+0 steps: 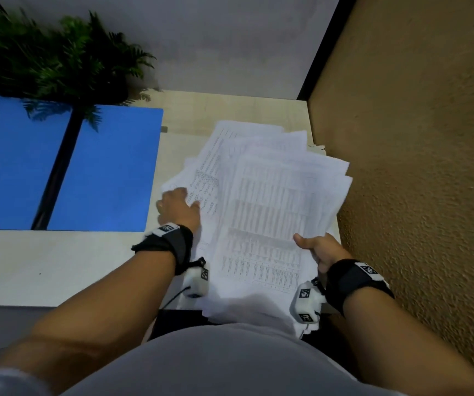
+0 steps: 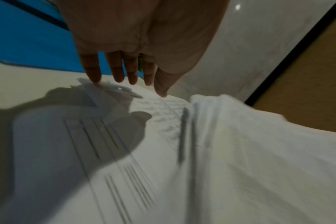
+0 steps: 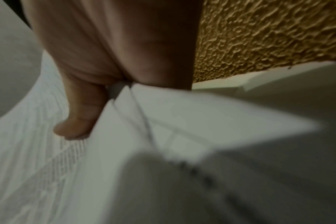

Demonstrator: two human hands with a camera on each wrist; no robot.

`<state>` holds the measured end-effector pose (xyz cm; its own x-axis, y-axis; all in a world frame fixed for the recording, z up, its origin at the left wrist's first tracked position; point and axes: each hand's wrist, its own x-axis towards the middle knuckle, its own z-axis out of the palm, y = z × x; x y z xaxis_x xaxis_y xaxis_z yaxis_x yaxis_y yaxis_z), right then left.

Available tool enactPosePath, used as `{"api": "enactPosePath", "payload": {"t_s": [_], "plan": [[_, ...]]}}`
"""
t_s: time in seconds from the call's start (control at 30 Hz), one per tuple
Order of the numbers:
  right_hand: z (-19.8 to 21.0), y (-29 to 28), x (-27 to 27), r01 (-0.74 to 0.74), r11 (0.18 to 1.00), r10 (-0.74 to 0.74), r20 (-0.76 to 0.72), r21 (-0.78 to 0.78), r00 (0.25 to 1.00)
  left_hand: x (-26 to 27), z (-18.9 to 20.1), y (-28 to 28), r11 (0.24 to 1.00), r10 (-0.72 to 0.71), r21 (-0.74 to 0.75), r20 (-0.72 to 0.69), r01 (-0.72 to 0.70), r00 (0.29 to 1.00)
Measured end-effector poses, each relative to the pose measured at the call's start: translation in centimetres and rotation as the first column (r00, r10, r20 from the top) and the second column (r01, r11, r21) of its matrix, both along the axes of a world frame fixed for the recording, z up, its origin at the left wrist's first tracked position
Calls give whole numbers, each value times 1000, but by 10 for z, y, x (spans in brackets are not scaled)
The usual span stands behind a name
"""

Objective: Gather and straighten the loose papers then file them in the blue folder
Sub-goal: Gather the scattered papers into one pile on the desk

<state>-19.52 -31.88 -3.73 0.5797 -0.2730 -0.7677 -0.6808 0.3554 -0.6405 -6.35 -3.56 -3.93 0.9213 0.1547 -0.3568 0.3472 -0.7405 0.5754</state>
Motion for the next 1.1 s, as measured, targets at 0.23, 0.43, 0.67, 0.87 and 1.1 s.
{"api": "enactPosePath", "payload": {"t_s": [0.23, 0.43, 0.67, 0.87, 1.1], "plan": [[7, -10, -6, 107, 979, -126, 102, 173, 987, 33, 2, 33, 999, -37, -7, -81, 37, 996], [30, -2, 18, 51, 957, -97, 149, 286, 984, 2, 12, 32, 974, -155, -185, -128, 130, 980], [9, 30, 56, -43, 988, 37, -47, -145, 998, -36, -5, 45, 920, -380, -236, -354, 312, 855], [-2, 53, 59, 17, 943, -15, 10, -331, 1000, -26, 11, 32, 928, -194, -372, -394, 38, 898], [27, 58, 45, -82, 993, 100, 228, -87, 968, -31, 10, 13, 724, -108, -670, -347, -166, 932]]}}
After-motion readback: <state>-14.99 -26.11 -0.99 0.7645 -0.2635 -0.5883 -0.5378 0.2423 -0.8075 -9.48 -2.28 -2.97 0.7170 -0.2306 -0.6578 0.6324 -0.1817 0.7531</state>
